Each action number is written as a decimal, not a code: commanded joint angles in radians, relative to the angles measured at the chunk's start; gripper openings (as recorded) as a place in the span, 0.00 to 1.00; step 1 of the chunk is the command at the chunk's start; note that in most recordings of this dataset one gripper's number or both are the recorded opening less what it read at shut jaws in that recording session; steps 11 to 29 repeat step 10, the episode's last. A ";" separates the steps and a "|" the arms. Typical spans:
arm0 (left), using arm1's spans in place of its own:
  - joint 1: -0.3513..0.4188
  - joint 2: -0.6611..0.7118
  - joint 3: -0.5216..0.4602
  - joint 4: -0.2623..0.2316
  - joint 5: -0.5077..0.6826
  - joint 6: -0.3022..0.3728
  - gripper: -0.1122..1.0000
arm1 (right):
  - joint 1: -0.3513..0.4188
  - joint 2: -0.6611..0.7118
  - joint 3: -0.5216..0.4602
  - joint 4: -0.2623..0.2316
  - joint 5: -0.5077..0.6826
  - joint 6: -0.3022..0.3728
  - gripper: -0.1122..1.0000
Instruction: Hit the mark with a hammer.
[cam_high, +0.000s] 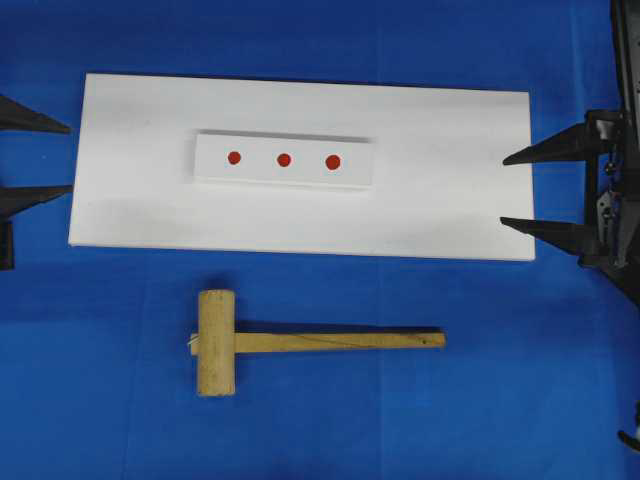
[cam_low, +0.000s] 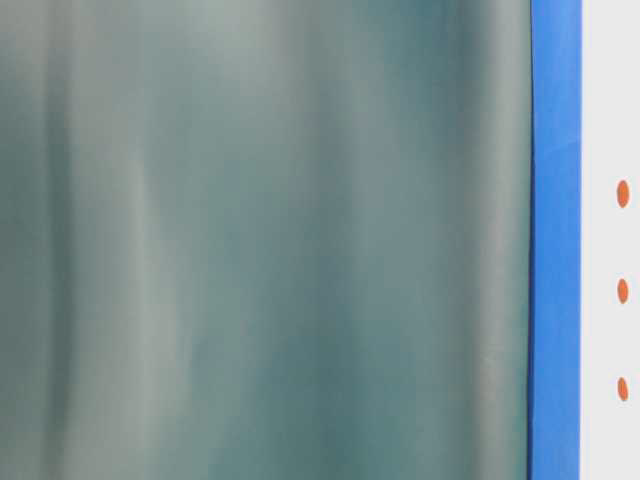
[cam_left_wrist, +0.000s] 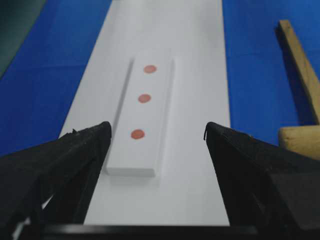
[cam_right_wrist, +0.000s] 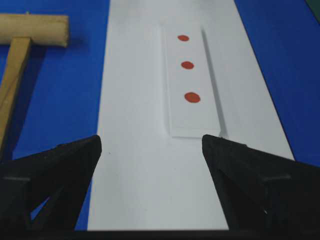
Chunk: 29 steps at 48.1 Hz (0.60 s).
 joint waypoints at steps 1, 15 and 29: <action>-0.002 0.006 -0.011 -0.002 -0.009 0.002 0.76 | -0.002 0.002 -0.011 0.002 -0.006 0.002 0.89; -0.002 0.006 -0.011 -0.003 -0.009 0.002 0.76 | -0.002 0.002 -0.011 0.002 -0.005 0.002 0.89; -0.002 0.006 -0.011 -0.003 -0.009 0.002 0.76 | -0.002 0.002 -0.011 0.002 -0.005 0.002 0.89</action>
